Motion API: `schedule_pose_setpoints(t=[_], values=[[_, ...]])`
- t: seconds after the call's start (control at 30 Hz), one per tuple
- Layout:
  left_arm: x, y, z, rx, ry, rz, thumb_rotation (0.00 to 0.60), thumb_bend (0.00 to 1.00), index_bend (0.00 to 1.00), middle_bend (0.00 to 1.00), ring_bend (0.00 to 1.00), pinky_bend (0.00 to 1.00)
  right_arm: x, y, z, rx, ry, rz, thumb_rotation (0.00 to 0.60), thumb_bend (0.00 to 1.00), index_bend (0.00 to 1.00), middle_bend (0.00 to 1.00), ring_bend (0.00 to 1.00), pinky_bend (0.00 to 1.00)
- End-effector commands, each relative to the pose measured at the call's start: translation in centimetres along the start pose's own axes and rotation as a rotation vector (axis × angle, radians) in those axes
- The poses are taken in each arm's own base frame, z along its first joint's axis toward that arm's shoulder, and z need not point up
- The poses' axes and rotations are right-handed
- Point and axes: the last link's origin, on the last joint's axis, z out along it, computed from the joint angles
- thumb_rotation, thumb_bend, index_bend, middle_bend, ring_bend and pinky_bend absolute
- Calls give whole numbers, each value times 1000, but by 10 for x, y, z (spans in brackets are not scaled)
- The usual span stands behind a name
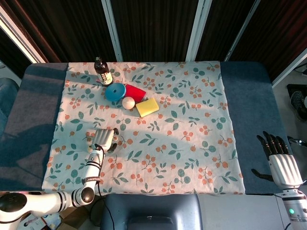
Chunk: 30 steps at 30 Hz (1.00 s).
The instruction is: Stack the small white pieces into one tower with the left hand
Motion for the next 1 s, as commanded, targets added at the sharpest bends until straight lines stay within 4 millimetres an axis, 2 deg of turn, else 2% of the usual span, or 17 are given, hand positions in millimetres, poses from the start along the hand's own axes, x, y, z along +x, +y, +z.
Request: schedule_pose_setpoints(t=[0.03, 0.47, 0.87, 1.0], values=[[-1, 0, 1, 1, 4, 10, 600, 371, 367, 1000, 1000, 1000, 0, 0, -1, 0, 1, 2, 600, 156, 0, 0, 0, 0], [-1, -8, 1, 12, 10, 23, 600, 372, 416, 1000, 1000, 1000, 0, 0, -1, 4, 2, 2, 600, 157, 0, 0, 0, 0], [-4, -9, 3, 2, 6, 20, 600, 372, 435, 1000, 1000, 1000, 2, 1, -2, -1, 9, 5, 600, 156, 0, 0, 0, 0], [-4, -10, 3, 3, 9, 17, 600, 372, 469, 1000, 1000, 1000, 2, 1, -2, 0, 10, 6, 600, 156, 0, 0, 0, 0]])
